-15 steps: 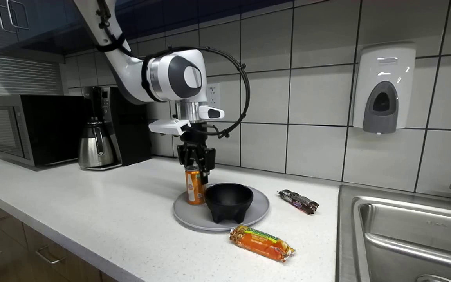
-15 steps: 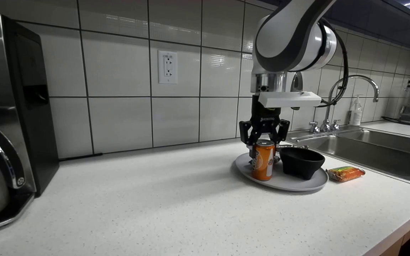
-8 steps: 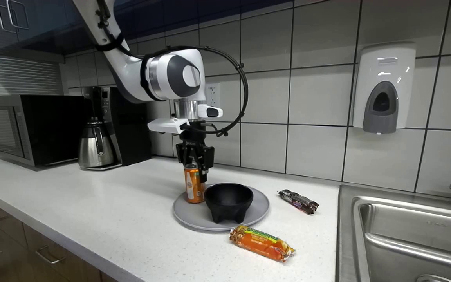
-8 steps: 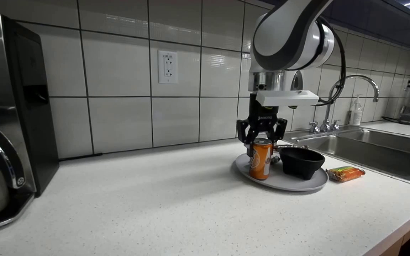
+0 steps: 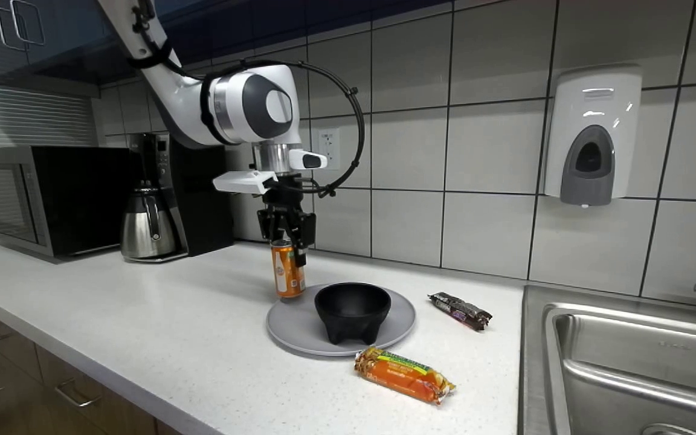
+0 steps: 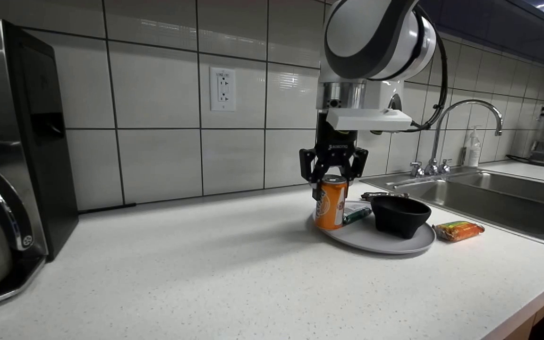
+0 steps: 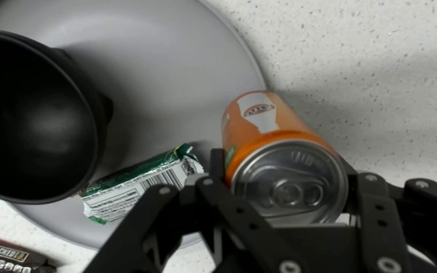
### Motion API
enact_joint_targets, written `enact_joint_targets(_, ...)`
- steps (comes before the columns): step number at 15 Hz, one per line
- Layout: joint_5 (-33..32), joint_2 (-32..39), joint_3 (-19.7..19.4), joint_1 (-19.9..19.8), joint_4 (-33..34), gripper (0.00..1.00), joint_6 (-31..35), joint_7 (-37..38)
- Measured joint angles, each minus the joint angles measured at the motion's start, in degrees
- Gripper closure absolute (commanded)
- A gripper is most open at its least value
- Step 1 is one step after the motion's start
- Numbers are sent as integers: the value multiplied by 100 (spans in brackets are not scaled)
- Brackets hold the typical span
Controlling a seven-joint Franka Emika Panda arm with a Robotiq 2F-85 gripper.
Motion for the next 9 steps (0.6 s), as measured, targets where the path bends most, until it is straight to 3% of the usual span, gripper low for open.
enact_joint_targets(9, 10, 79, 283, 323, 199, 62, 0, 1)
